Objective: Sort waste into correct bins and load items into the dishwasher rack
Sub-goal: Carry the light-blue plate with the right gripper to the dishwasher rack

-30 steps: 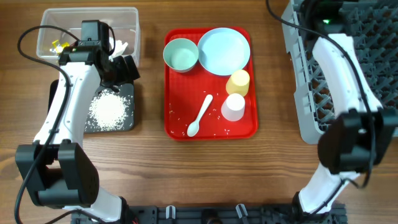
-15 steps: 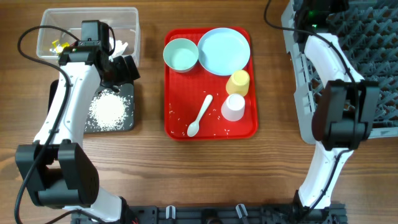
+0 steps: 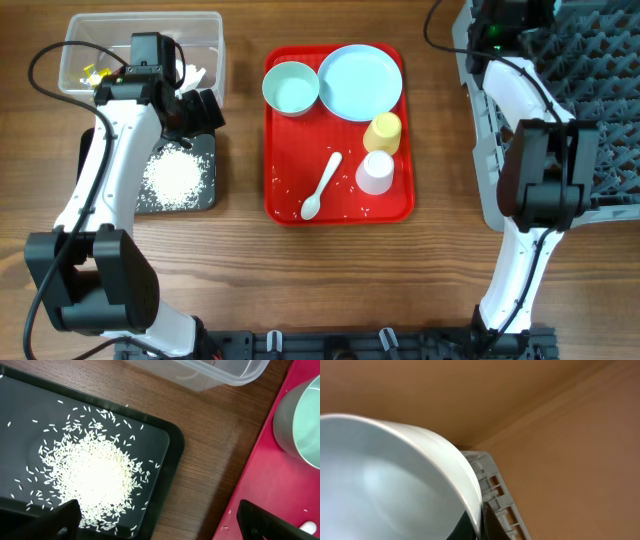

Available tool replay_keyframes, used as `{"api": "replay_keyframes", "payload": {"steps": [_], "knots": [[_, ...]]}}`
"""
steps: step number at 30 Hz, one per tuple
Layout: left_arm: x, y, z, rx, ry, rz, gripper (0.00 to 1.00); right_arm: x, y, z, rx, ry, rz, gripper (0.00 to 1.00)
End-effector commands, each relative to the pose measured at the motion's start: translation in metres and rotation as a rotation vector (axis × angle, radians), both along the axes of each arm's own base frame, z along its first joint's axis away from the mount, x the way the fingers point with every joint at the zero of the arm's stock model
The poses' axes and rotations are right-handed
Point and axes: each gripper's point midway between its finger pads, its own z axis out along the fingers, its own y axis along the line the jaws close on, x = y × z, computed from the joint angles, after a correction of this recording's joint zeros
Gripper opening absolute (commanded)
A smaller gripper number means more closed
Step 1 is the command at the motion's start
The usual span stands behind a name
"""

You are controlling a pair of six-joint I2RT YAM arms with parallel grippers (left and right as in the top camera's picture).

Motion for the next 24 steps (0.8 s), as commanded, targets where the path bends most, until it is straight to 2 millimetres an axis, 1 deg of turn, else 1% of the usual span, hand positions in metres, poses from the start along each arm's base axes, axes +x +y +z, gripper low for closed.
{"api": "replay_keyframes", "payload": {"steps": [1, 4, 9, 12, 14, 16, 18, 19, 21, 24], "knots": [[-0.001, 0.0, -0.006, -0.013, 0.014, 0.015, 1.0, -0.003, -0.008, -0.016, -0.011, 0.051, -0.034, 0.04], [-0.001, 0.0, -0.006, -0.013, 0.014, 0.015, 1.0, -0.005, -0.007, -0.029, 0.021, 0.082, -0.026, 0.04], [-0.001, 0.0, -0.006, -0.013, 0.014, 0.015, 1.0, -0.004, -0.007, -0.027, 0.024, 0.067, -0.027, 0.04], [-0.001, 0.0, -0.006, -0.013, 0.014, 0.015, 1.0, -0.006, -0.007, -0.033, 0.024, 0.099, -0.028, 0.05], [-0.001, 0.0, -0.006, -0.013, 0.014, 0.015, 1.0, -0.009, -0.006, -0.041, 0.025, 0.152, -0.028, 0.1], [-0.001, 0.0, -0.006, -0.013, 0.014, 0.015, 1.0, -0.013, -0.006, -0.051, 0.037, 0.197, -0.033, 0.23], [-0.001, 0.0, -0.006, -0.013, 0.014, 0.015, 1.0, -0.016, -0.006, -0.057, 0.057, 0.205, -0.04, 0.32], [-0.001, 0.0, -0.006, -0.013, 0.014, 0.015, 1.0, -0.017, -0.006, -0.06, 0.07, 0.203, -0.045, 0.36], [-0.001, 0.0, -0.006, -0.013, 0.014, 0.015, 1.0, -0.02, -0.006, -0.064, 0.085, 0.206, -0.052, 0.39], [-0.001, 0.0, -0.006, -0.013, 0.014, 0.015, 1.0, -0.02, -0.002, -0.063, 0.079, 0.206, -0.057, 0.45]]}}
